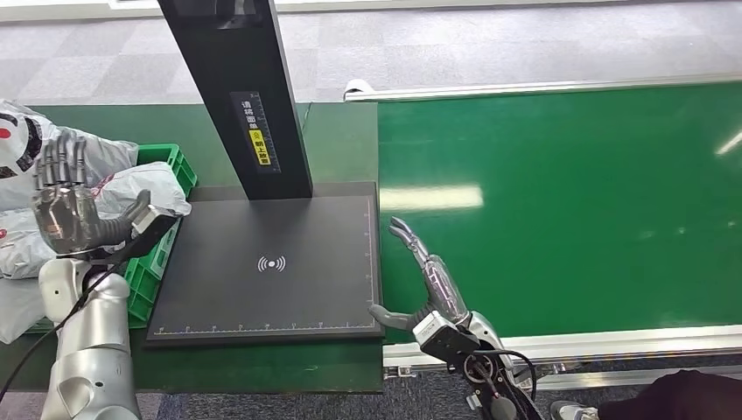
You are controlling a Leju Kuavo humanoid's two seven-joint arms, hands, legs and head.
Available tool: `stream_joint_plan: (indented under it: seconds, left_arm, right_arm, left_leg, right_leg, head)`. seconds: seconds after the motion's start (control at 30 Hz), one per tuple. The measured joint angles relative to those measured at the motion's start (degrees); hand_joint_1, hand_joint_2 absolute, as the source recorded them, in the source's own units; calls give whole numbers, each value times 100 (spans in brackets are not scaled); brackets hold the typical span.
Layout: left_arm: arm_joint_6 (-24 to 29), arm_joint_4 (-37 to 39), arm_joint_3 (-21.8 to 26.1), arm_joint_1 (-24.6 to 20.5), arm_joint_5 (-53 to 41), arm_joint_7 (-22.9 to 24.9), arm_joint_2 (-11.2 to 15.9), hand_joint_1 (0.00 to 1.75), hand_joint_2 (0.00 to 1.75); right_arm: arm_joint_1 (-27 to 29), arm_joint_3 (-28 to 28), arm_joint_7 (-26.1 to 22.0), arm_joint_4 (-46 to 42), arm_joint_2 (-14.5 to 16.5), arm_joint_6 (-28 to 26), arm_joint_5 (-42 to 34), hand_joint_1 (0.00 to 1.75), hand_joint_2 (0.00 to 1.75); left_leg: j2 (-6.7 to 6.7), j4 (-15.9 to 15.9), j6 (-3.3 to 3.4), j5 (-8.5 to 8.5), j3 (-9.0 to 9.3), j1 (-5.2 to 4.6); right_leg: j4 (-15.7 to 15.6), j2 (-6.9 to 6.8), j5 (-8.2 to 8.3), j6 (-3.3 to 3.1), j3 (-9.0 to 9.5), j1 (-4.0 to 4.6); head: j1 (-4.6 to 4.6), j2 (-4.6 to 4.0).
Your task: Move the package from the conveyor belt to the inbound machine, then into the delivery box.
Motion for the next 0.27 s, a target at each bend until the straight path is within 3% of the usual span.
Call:
stream_joint_plan:
  seconds: [0.27]
  left_arm:
    - [-2, -1582, 193, 148, 673, -60, -510, 0, 0]
  right_arm:
    - [12, 93, 0, 0, -14, -156, -153, 0, 175]
  left_leg:
    - [-2, -2, -2, -1, -6, 4]
  right_leg:
    - [0, 3, -1, 0, -9, 3]
  head:
    - [-1, 0]
